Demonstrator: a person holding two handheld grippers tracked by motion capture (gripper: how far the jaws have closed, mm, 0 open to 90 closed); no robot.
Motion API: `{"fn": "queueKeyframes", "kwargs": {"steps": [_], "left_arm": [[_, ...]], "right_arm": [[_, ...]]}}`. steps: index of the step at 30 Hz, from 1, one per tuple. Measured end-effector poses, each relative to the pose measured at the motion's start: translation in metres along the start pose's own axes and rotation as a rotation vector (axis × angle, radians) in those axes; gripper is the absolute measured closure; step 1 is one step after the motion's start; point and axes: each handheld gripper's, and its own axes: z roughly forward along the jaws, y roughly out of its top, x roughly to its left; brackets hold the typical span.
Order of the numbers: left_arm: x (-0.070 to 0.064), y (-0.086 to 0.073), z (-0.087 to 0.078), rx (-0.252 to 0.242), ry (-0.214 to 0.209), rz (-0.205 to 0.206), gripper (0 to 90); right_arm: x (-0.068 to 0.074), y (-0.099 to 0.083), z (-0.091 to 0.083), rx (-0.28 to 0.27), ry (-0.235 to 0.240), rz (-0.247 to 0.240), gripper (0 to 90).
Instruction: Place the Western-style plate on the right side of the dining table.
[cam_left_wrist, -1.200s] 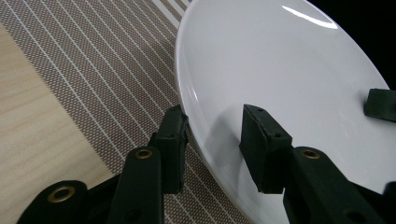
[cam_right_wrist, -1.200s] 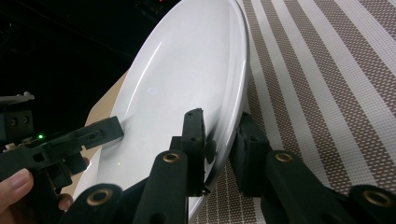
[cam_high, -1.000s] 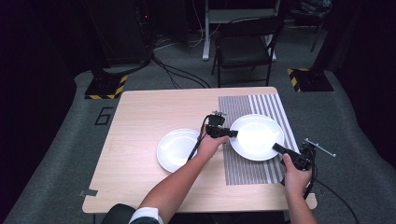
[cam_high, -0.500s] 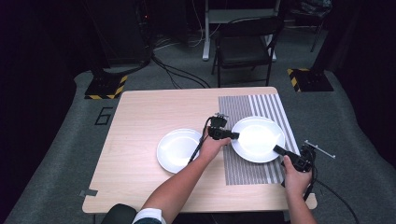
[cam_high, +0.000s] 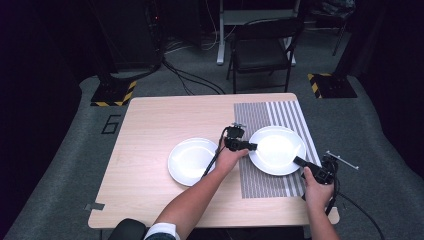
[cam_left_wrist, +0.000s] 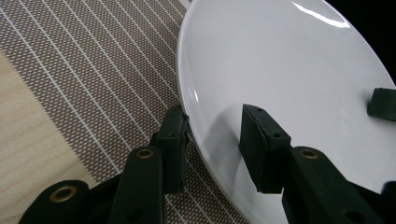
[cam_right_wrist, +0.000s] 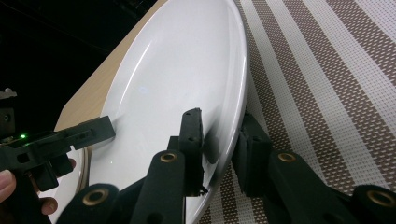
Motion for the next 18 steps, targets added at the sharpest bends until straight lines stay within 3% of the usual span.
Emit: {"fn": "queueKeyframes", "kwargs": {"steps": [18], "left_arm": [[0.002,-0.003,0.011,0.027,0.011,-0.009,61.8]], "right_arm": [[-0.003,-0.001,0.005,0.010,-0.048,-0.023,72.9]]}}
